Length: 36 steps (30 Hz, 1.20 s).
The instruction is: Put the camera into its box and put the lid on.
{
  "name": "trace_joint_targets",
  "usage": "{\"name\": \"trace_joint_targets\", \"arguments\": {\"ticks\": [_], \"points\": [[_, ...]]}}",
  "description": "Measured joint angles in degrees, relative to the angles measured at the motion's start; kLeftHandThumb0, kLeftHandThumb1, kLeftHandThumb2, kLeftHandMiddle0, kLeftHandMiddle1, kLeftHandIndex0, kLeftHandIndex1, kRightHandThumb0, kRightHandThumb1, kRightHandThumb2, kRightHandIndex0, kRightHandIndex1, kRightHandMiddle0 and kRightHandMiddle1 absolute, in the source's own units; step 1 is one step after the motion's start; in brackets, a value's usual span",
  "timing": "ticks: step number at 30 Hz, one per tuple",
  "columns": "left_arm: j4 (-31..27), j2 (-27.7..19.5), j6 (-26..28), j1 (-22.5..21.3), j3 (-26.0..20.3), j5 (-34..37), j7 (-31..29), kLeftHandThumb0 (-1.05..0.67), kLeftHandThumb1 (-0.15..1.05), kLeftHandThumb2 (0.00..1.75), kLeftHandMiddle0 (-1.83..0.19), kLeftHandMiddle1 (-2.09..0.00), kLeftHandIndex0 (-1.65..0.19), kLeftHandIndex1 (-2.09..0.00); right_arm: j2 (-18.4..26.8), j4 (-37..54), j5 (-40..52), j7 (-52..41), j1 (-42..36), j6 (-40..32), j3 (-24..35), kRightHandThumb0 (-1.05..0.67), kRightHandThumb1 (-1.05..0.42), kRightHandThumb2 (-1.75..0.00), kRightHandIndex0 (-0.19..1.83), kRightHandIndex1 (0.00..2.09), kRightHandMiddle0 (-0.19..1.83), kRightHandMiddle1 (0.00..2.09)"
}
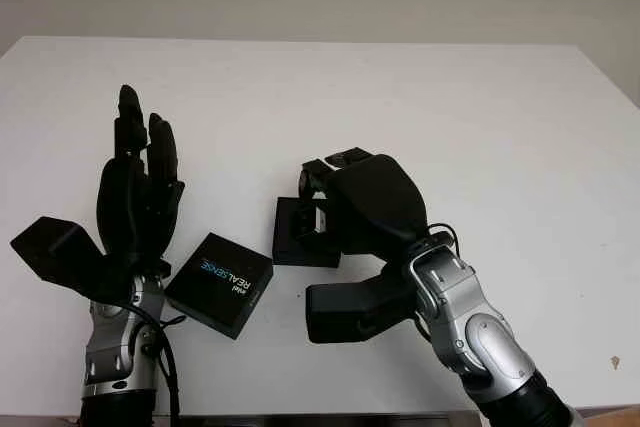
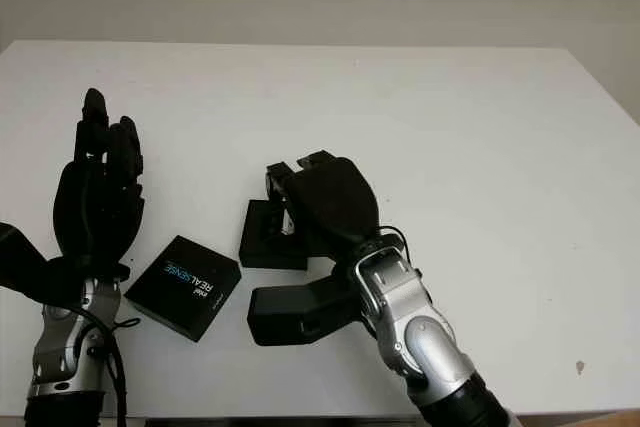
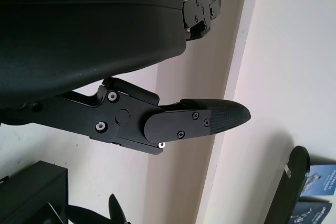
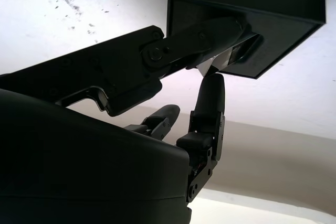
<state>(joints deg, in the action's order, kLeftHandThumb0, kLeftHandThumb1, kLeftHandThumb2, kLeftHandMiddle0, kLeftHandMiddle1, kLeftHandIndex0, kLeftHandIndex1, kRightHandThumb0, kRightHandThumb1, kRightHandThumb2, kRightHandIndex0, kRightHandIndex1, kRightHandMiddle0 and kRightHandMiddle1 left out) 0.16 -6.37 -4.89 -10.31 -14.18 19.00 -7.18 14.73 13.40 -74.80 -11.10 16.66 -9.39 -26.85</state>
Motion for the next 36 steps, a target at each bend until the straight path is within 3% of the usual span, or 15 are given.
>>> {"name": "trace_joint_targets", "arguments": {"ticks": [10,20,21,24,26,36], "points": [[0.1,0.0,-0.4,0.0,0.0,-0.1,0.1,-0.68,1.05,0.46,0.19,0.0,0.19,0.0,0.1,1.2,-3.6,-2.3,0.0,0.0,-0.7,-0.65,-0.85,-0.05,0.53,0.26,0.47,1.08],[0.1,0.1,-0.4,0.0,0.0,-0.2,0.3,-0.68,1.05,0.45,0.19,0.0,0.19,0.0,0.3,1.4,-4.4,-2.8,0.0,0.2,-0.8,-0.53,-0.87,-0.06,0.62,0.32,0.58,1.28],[0.1,0.2,-0.4,0.0,0.0,-0.2,0.3,-0.68,1.05,0.45,0.19,0.0,0.19,0.0,0.3,1.3,-4.4,-2.5,0.0,0.2,-0.8,-0.5,-0.88,-0.06,0.63,0.38,0.61,1.22],[0.1,0.2,-0.4,0.0,0.0,-0.2,0.5,-0.68,1.05,0.45,0.19,0.0,0.19,0.0,0.2,1.1,-4.3,-1.4,-0.2,0.2,-0.9,-0.43,-0.88,-0.05,0.46,0.92,0.65,1.15],[0.1,0.2,-0.4,0.0,0.0,-0.2,0.5,-0.68,1.05,0.44,0.19,0.0,0.19,0.0,0.2,0.8,-4.1,-0.7,-0.2,0.4,-0.9,-0.42,-0.88,-0.05,0.43,1.04,0.65,1.15],[0.1,0.6,-0.4,0.0,0.0,-0.2,1.1,-0.67,1.05,0.41,0.19,0.0,0.19,0.0,0.7,-1.1,-1.1,3.0,-0.1,2.3,-0.7,-0.39,-0.87,-0.05,0.36,1.12,0.65,1.16]]}}
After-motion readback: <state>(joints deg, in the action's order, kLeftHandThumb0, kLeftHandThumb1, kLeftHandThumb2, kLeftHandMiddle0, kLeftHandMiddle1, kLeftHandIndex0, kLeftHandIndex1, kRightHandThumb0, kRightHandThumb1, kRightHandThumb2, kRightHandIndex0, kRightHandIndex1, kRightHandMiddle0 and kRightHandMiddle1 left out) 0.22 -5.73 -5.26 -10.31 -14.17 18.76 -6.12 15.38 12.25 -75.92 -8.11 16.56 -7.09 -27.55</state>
